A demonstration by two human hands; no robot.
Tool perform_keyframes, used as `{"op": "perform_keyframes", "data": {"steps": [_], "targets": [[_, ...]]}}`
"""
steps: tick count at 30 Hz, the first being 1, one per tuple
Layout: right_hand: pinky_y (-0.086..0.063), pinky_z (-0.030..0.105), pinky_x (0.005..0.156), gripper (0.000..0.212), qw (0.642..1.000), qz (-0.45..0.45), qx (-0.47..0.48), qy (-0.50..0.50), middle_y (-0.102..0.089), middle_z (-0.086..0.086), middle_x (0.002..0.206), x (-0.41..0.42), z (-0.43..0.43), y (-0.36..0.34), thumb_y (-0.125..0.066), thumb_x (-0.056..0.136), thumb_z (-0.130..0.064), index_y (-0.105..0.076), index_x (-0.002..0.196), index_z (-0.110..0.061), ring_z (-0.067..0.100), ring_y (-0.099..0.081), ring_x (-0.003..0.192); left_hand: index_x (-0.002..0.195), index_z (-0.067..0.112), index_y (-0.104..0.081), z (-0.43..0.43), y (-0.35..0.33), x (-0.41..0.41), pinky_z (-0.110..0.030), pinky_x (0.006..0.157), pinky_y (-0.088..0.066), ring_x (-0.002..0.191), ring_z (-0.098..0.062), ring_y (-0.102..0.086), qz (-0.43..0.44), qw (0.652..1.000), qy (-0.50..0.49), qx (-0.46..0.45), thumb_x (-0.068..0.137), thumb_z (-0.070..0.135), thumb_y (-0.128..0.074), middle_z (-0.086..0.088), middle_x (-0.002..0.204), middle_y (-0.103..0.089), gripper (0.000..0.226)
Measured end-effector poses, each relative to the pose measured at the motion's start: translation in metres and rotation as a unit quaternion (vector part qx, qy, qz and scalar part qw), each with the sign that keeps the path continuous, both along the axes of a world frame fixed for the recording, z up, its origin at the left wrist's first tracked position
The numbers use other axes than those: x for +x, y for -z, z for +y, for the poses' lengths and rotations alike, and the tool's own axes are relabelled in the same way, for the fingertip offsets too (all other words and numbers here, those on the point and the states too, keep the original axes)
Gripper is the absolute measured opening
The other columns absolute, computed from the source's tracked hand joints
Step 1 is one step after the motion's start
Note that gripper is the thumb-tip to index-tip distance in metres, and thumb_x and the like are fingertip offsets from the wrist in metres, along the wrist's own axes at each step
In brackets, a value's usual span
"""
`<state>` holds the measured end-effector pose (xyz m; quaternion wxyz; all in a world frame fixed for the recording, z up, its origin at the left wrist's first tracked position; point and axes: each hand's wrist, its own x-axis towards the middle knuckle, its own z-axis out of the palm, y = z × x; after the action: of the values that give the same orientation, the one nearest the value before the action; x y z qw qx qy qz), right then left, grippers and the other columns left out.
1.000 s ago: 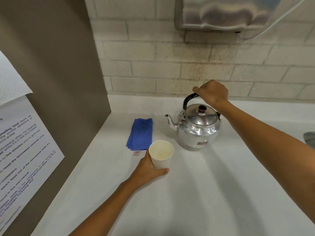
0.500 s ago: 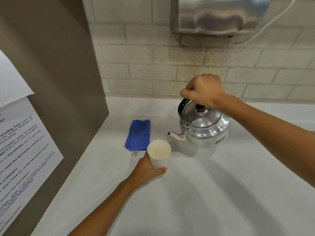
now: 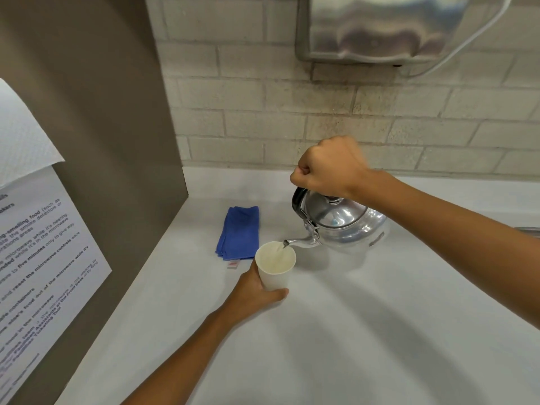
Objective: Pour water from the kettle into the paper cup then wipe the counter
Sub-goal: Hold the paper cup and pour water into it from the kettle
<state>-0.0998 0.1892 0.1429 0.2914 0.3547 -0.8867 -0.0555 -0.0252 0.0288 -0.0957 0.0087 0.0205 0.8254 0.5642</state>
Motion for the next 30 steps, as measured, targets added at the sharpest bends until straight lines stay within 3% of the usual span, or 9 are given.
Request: {"op": "perform_keyframes", "data": {"steps": [8, 19, 30], "targets": [[-0.011, 0.02, 0.046, 0.038, 0.999, 0.009, 0.038, -0.013, -0.017, -0.002, 0.039, 0.014, -0.01, -0.007, -0.047, 0.072, -0.022, -0.021, 0.045, -0.016, 0.022, -0.023, 0.045, 0.122, 0.039, -0.033, 0.0, 0.002, -0.001, 0.002, 0.068, -0.043, 0.099, 0.006, -0.052, 0.003, 1.0, 0.001, 0.004, 0.065, 0.032, -0.082, 0.028, 0.108, -0.049, 0.076], [-0.01, 0.021, 0.046, 0.035, 0.997, 0.021, 0.074, -0.028, -0.016, 0.0, 0.041, 0.025, -0.019, -0.013, -0.045, 0.074, -0.021, -0.023, 0.047, -0.014, 0.023, -0.023, 0.048, 0.108, 0.05, -0.039, 0.0, 0.001, 0.0, 0.005, 0.067, -0.04, 0.095, 0.024, -0.048, -0.006, 1.0, 0.006, 0.001, 0.065, 0.029, -0.081, 0.03, 0.108, -0.049, 0.064], [-0.01, 0.022, 0.047, 0.034, 0.995, 0.025, 0.09, -0.03, -0.015, 0.0, 0.043, 0.023, -0.015, -0.016, -0.044, 0.072, -0.018, -0.021, 0.048, -0.014, 0.021, -0.019, 0.048, 0.13, 0.028, -0.036, 0.0, 0.0, -0.001, -0.004, 0.066, -0.043, 0.097, 0.0, -0.053, -0.003, 1.0, 0.002, 0.001, 0.067, 0.028, -0.081, 0.017, 0.112, -0.051, 0.077]]}}
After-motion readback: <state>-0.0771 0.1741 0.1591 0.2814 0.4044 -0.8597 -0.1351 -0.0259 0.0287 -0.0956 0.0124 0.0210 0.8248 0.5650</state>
